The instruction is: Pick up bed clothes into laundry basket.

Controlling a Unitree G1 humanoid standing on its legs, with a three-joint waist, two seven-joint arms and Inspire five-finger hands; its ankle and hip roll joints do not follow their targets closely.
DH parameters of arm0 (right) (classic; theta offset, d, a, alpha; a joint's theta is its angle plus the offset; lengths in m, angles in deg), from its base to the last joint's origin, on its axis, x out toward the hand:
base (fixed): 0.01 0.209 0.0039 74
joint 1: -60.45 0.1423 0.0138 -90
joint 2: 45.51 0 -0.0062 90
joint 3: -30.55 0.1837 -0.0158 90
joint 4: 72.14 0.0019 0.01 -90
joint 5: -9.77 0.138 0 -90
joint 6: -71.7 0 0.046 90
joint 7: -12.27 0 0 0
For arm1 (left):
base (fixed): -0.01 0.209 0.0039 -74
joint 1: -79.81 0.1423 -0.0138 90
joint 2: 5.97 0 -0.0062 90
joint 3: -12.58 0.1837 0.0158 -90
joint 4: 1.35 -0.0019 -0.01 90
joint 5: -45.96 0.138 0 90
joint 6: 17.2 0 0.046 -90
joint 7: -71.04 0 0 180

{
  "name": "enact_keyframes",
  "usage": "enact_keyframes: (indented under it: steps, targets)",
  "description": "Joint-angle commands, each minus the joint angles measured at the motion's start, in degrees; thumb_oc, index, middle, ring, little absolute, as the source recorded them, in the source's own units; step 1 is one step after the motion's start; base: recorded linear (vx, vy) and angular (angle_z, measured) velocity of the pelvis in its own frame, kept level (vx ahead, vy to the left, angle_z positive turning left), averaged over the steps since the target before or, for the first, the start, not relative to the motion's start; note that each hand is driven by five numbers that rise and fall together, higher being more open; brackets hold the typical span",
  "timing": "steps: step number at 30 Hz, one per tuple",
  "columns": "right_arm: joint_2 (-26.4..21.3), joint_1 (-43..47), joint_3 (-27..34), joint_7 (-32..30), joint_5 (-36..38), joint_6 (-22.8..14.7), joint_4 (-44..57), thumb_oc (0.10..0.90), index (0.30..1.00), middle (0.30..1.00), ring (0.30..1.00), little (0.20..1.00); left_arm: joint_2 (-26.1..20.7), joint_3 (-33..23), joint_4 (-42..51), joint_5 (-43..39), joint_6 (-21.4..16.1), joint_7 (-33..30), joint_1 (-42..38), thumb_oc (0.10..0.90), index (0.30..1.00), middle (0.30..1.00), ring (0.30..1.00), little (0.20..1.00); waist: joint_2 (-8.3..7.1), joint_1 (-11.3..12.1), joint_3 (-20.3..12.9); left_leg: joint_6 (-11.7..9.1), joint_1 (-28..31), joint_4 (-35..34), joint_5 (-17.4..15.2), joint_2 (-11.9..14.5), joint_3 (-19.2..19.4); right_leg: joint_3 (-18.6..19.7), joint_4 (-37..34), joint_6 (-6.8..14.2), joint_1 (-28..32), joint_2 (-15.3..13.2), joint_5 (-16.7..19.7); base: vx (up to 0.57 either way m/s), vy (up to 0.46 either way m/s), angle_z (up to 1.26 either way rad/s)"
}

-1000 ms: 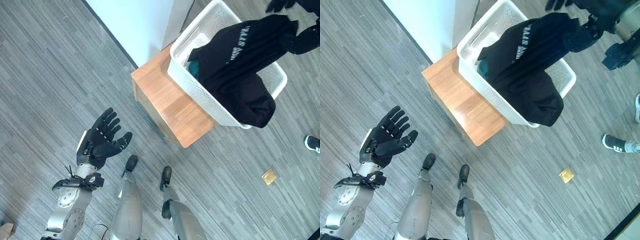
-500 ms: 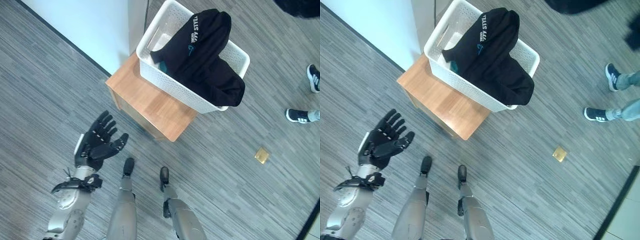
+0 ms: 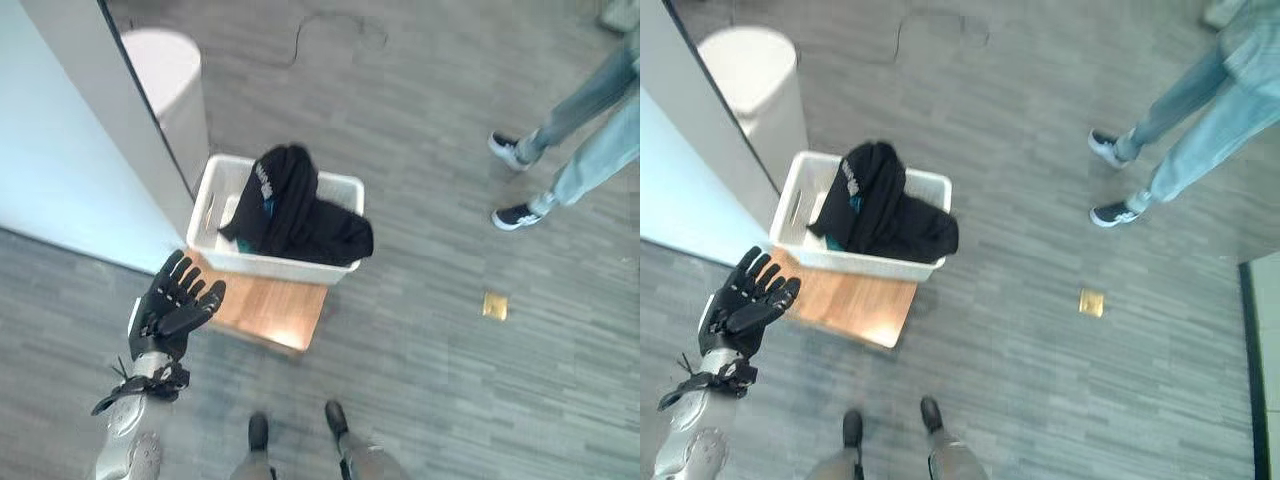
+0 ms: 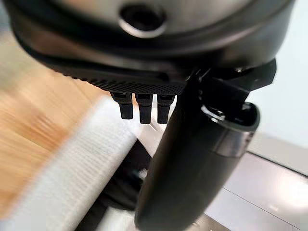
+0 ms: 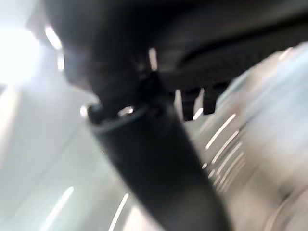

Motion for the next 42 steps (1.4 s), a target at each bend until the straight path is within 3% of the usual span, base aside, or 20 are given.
enact_keyframes:
  steps: [1, 5, 8, 12, 18, 19, 22, 23, 24, 26, 28, 29, 30, 33, 34, 35, 38, 42]
  targets:
    - [2.4, -4.0, -4.7, 0.8, -0.8, -0.7, 2.3, 0.8, 0.9, 0.9, 0.9, 0.9, 2.0, -0.9, 4.0, 3.7, -3.3, 0.7, 1.2, 0.8, 0.9, 0.9, 0.9, 0.9, 4.44, -0.8, -6.2, -0.1, 2.1, -2.0, -3.8, -1.0, 1.8, 3.0, 3.9, 0.8, -3.2, 1.5, -6.5, 0.05, -0.008, -0.45]
    - [12.3, -4.9, -10.1, 2.8, 3.7, -0.5, -0.3, 0.8, 0.9, 0.9, 0.9, 0.9, 4.2, -0.7, 3.3, 4.8, -2.8, 0.5, 2.5, 0.8, 0.9, 0.9, 0.9, 0.9, 6.29, -2.0, -8.4, 0.0, 4.2, -2.0, -4.3, -0.7, 4.0, 4.0, 3.4, 1.0, -1.5, 1.6, -6.4, 0.01, -0.018, -0.32]
    - [13.1, -5.1, -11.4, 3.1, 4.3, 0.0, -1.3, 0.8, 0.9, 0.9, 0.9, 0.9, 4.7, -0.5, 3.1, 4.8, -2.7, 0.5, 2.9, 0.8, 0.9, 0.9, 0.9, 0.9, 6.42, -1.9, -8.6, 0.1, 4.6, -2.0, -4.4, -0.7, 4.4, 4.3, 3.1, 1.1, -1.0, 1.6, -6.2, -0.02, -0.019, -0.19]
    - [15.4, -3.1, -18.8, 6.9, 10.0, 1.2, -6.1, 0.8, 0.9, 0.9, 0.9, 0.9, 6.2, 2.5, 2.7, 3.9, -2.1, 1.5, 2.6, 0.8, 0.9, 0.9, 0.9, 0.9, 6.88, -1.1, -9.1, -0.1, 5.1, -2.0, -3.8, -0.5, 4.5, 4.2, 2.4, 0.8, 0.5, 1.9, -6.2, -0.04, -0.036, 0.0]
    - [17.1, -0.8, -27.9, 10.5, 9.8, 2.2, -2.4, 0.8, 0.9, 0.9, 0.9, 0.9, 8.0, 5.6, 1.1, 2.4, -2.5, 1.5, 1.1, 0.8, 0.9, 0.9, 0.9, 0.9, 7.51, -0.2, -9.6, -0.1, 6.0, -2.0, -3.2, -0.3, 4.0, 3.6, 2.4, 0.3, 2.1, 2.1, -6.7, -0.03, -0.035, 0.09]
    - [15.9, -0.5, -30.7, 11.0, 6.3, 3.2, 0.0, 0.8, 0.9, 0.9, 0.9, 0.9, 8.3, 5.9, 0.6, 2.5, -2.9, 1.5, 0.7, 0.8, 0.9, 0.9, 0.9, 0.9, 7.72, 0.1, -9.6, 0.0, 6.2, -2.0, -3.1, -0.3, 3.7, 3.6, 2.7, 0.0, 2.3, 2.3, -7.0, -0.02, -0.036, 0.09]
    - [15.8, 0.6, -32.0, 11.9, 7.1, 2.9, 3.3, 0.8, 0.9, 0.9, 0.9, 0.9, 7.5, 6.3, 0.8, 2.8, -3.1, 1.4, 0.2, 0.8, 0.9, 0.9, 0.9, 0.9, 8.64, 0.6, -8.8, 0.2, 7.0, -2.0, -2.8, 0.4, 2.7, 4.2, 9.4, -0.7, 0.8, 3.9, -9.4, -0.04, -0.059, 0.15]
    - [16.2, 0.6, -32.2, 12.6, 7.4, 2.0, 6.3, 0.8, 0.9, 0.9, 0.9, 0.9, 5.6, 6.6, 0.5, 3.1, -3.9, 1.2, -1.3, 0.8, 0.9, 0.9, 0.9, 0.9, 9.28, -0.3, -7.4, -0.3, 7.0, -0.9, -2.4, 1.4, 0.2, 9.7, 14.2, -0.7, -0.1, 6.2, -11.5, -0.07, -0.07, 0.17]
    - [16.3, 0.6, -32.1, 12.6, 7.4, 2.0, 6.4, 0.8, 0.9, 0.9, 0.9, 0.9, 5.6, 6.6, 0.5, 3.1, -4.0, 1.2, -1.4, 0.8, 0.9, 0.9, 0.9, 0.9, 9.21, -0.3, -7.2, -0.3, 7.0, -0.8, -2.5, 1.4, 0.2, 9.7, 14.6, -0.7, -0.2, 6.3, -11.6, -0.12, -0.109, 0.22]
    - [15.8, 0.9, -33.8, 14.5, 7.9, 1.4, 8.4, 0.8, 0.9, 0.9, 0.9, 0.9, 3.8, 6.9, -0.5, 3.3, -5.2, 0.9, -3.4, 0.8, 0.9, 0.9, 0.9, 0.9, 9.41, 0.7, -6.3, -1.8, 5.3, 0.1, -1.6, 2.7, -4.0, 13.5, 15.8, -0.5, 0.6, 6.7, -12.8, -0.18, -0.197, 0.63]
    - [14.4, 1.0, -36.1, 16.3, 8.0, 1.9, 10.1, 0.8, 0.9, 0.9, 0.9, 0.9, 3.5, 6.4, -0.8, 2.8, -5.6, 0.5, -3.9, 0.8, 0.9, 0.9, 0.9, 0.9, 9.39, 1.2, -6.1, -2.9, 3.0, -0.2, 0.5, 3.5, -7.8, 11.2, 13.3, -0.7, 3.2, 4.9, -12.9, -0.34, -0.292, 1.0]
    - [12.7, 2.5, -41.6, 19.2, 9.3, 3.5, 10.0, 0.8, 0.9, 0.9, 0.9, 0.9, 3.9, 4.7, -0.4, 2.0, -6.3, 0.1, -3.7, 0.8, 0.9, 0.9, 0.9, 0.9, 9.21, 2.9, -6.2, -4.6, 0.6, -1.0, 3.1, 5.0, -8.2, 7.8, 10.7, -1.6, 6.2, 3.6, -13.7, -0.34, -0.264, 1.37]
    - [12.7, 2.5, -41.6, 19.2, 9.3, 3.4, 10.0, 0.8, 0.9, 0.9, 0.9, 0.9, 3.9, 4.6, -0.4, 2.0, -6.3, 0.1, -3.7, 0.8, 0.9, 0.9, 0.9, 0.9, 9.34, 2.8, -6.4, -4.7, 0.4, -1.1, 3.3, 5.2, -8.3, 7.7, 10.5, -1.6, 6.0, 3.7, -13.4, -0.33, -0.286, 1.54]
    - [10.0, 7.1, -52.0, 22.7, 9.5, 5.6, 10.9, 0.8, 0.9, 0.9, 0.9, 0.9, 5.5, 3.3, -0.9, 1.5, -7.2, -1.4, -4.7, 0.8, 0.9, 0.9, 0.9, 0.9, 8.86, 4.9, -6.8, -7.1, -5.2, -2.0, 7.4, 7.3, -7.9, 5.9, 6.3, -3.1, 7.9, 5.1, -13.6, -0.32, -0.289, 0.67]
    - [8.9, 9.6, -55.1, 23.0, 7.8, 6.0, 11.6, 0.8, 0.9, 0.9, 0.9, 0.9, 6.2, 3.7, -1.6, 1.0, -7.6, -2.1, -5.6, 0.8, 0.9, 0.9, 0.9, 0.9, 8.39, 5.5, -6.3, -7.7, -7.2, -2.0, 7.1, 7.6, -8.1, 5.2, 5.9, -3.7, 8.4, 5.8, -13.8, -0.56, -0.378, 0.72]
    - [8.1, 10.9, -56.5, 21.9, 6.6, 5.8, 13.3, 0.8, 0.9, 0.9, 0.9, 0.9, 7.0, 5.6, -3.2, 1.2, -7.3, -2.2, -7.1, 0.8, 0.9, 0.9, 0.9, 0.9, 7.12, 4.2, -4.8, -5.2, -7.3, -0.9, 4.4, 7.5, -2.6, 4.4, 8.5, -4.5, 8.1, 6.5, -15.1, -0.61, -0.313, 1.26]
    - [8.3, 11.7, -59.4, 23.1, 6.9, 5.5, 15.7, 0.8, 0.9, 0.9, 0.9, 0.9, 6.4, 9.3, -4.2, 2.6, -7.0, -0.2, -8.2, 0.8, 0.9, 0.9, 0.9, 0.9, 4.89, 3.0, -4.0, -3.1, -4.0, 14.5, -1.5, 7.5, 3.4, 2.6, 8.7, -5.4, 6.9, 6.0, -13.4, -0.53, -0.158, 1.6]
    - [7.8, 9.2, -57.8, 22.4, 3.3, 4.9, 17.0, 0.8, 0.9, 0.9, 0.9, 0.9, 5.6, 11.8, -5.1, 3.9, -6.4, 0.3, -10.4, 0.8, 0.9, 0.9, 0.9, 0.9, 3.95, 1.0, -5.1, -2.5, -0.3, 21.7, -2.1, 9.2, 5.6, -1.0, 8.8, -6.0, 5.6, 5.9, -13.5, -0.3, -0.043, 1.66]
